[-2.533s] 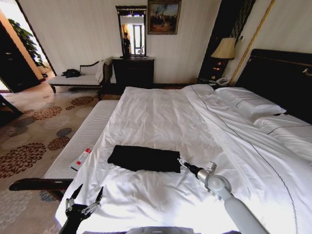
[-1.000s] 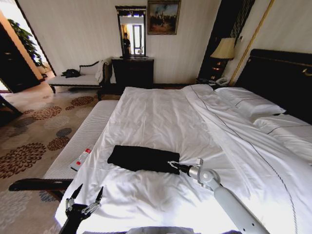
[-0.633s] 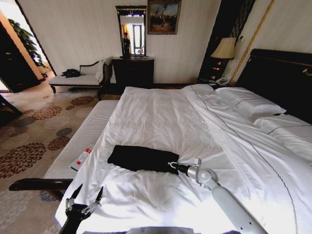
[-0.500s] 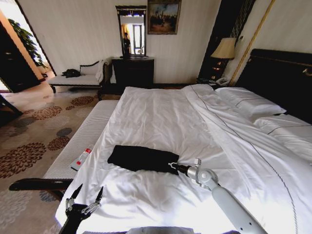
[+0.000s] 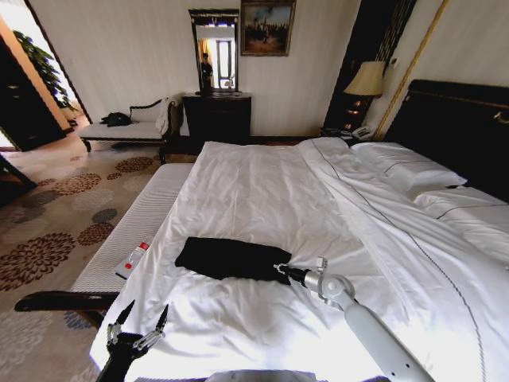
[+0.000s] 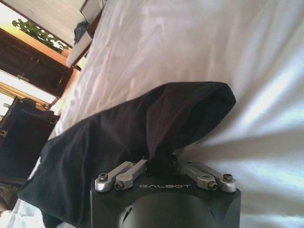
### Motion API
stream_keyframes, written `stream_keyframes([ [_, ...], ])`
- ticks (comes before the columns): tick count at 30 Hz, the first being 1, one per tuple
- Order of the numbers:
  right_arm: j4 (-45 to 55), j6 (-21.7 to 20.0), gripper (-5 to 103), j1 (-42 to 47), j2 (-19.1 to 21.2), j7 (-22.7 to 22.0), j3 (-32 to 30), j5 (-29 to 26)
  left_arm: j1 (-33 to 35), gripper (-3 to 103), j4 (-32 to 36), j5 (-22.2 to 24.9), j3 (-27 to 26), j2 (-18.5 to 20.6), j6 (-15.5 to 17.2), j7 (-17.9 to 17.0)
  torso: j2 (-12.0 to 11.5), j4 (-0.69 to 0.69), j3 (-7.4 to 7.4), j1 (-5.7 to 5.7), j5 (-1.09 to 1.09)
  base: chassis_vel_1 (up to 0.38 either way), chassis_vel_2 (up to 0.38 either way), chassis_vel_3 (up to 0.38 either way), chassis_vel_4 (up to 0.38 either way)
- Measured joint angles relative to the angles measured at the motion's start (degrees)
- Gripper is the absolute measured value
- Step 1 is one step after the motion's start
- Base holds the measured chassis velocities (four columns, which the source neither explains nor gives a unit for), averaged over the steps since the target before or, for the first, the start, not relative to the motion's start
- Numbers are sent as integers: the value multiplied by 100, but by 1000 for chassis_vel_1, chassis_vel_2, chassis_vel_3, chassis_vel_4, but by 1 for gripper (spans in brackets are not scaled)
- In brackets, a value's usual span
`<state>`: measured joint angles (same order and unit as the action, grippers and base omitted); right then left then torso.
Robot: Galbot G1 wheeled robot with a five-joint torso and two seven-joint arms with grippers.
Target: Fold the clothes on the bed.
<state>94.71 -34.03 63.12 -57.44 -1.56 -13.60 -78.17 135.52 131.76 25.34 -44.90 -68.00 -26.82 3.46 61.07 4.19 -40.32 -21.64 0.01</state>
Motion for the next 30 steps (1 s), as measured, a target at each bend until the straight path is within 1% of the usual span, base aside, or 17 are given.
stream_keyframes([
  [7, 376, 86, 7, 146, 164, -80, -162, -100, 0, 100, 0, 0, 0, 0, 0, 0, 0, 0, 0, 0, 0, 0, 0, 0, 0],
  [11, 530, 193, 7, 206, 413, -86, -281, -110, 0, 100, 0, 0, 0, 0, 0, 0, 0, 0, 0, 0, 0, 0, 0, 0, 0],
  [12, 530, 193, 7, 206, 413, -86, -281, -110, 0, 100, 0, 0, 0, 0, 0, 0, 0, 0, 0, 0, 0, 0, 0, 0, 0],
  [15, 600, 198, 7, 225, 616, -85, -359, -128, 0, 100, 0, 0, 0, 0, 0, 0, 0, 0, 0, 0, 0, 0, 0, 0, 0],
  [16, 600, 198, 7, 225, 616, -85, -359, -128, 0, 100, 0, 0, 0, 0, 0, 0, 0, 0, 0, 0, 0, 0, 0, 0, 0],
  [21, 545, 174, 7, 173, 914, -83, -406, -126, 0, 100, 0, 0, 0, 0, 0, 0, 0, 1, 0, 0, 0, 0, 0, 0, 0],
  [22, 545, 174, 7, 173, 914, -83, -406, -126, 0, 100, 0, 0, 0, 0, 0, 0, 0, 1, 0, 0, 0, 0, 0, 0, 0],
  [26, 389, 131, 7, 32, 1128, -73, -406, -119, 0, 100, 0, 0, 0, 0, 0, 0, 0, 0, 0, 0, 0, 0, 0, 0, 0],
  [27, 267, 112, 7, -48, 1261, -48, -378, -82, 0, 100, 0, 0, 1, 0, 0, 0, 0, 0, 0, 0, 0, 0, 0, 0, 0],
  [28, 267, 112, 7, -48, 1261, -48, -378, -82, 0, 100, 0, 0, 1, 0, 0, 0, 0, 0, 0, 0, 0, 0, 0, 0, 0],
  [30, 85, 110, 7, -133, 1467, 44, -349, 91, 0, 100, 0, 1, 0, 0, 0, 0, 0, 0, 0, 0, 0, 0, 0, 0, 0],
])
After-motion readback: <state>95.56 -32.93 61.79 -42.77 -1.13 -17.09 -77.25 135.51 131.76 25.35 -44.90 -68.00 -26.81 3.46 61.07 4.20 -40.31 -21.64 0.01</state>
